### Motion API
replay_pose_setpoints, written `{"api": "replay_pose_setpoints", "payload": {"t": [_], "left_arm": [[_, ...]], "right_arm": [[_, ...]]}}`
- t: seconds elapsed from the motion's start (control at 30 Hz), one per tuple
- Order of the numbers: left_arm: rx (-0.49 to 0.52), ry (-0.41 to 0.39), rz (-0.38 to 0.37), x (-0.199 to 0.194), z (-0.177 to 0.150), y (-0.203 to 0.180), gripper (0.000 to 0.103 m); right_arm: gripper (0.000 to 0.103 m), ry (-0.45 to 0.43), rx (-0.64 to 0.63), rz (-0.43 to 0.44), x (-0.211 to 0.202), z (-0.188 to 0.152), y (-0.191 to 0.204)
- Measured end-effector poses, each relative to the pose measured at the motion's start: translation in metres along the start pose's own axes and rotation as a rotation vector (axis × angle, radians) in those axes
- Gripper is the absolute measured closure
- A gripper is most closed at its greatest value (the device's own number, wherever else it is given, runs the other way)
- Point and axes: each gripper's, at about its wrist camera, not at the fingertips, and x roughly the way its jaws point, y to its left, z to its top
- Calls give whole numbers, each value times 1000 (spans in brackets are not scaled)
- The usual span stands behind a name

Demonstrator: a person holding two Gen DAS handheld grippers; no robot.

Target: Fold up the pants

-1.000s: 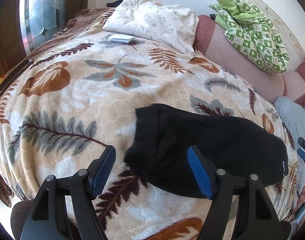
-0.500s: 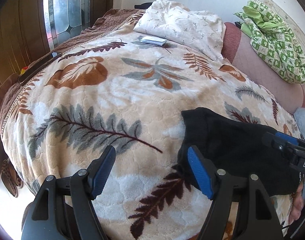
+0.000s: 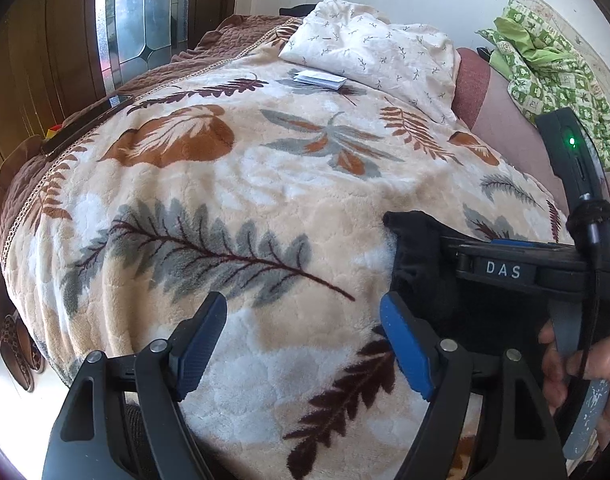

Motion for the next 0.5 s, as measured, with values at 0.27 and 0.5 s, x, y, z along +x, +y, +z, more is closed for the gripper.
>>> {"api": "replay_pose_setpoints", "payload": {"t": [0.27,0.5], "left_arm": [[7,1,-10,1,-2,-2,25],[2,1,-21,2,-3,-1,25]], "right_arm": [[22,-74,55,83,-38,-4,-27],[22,-71,61,69,-48,-9,-48]]}}
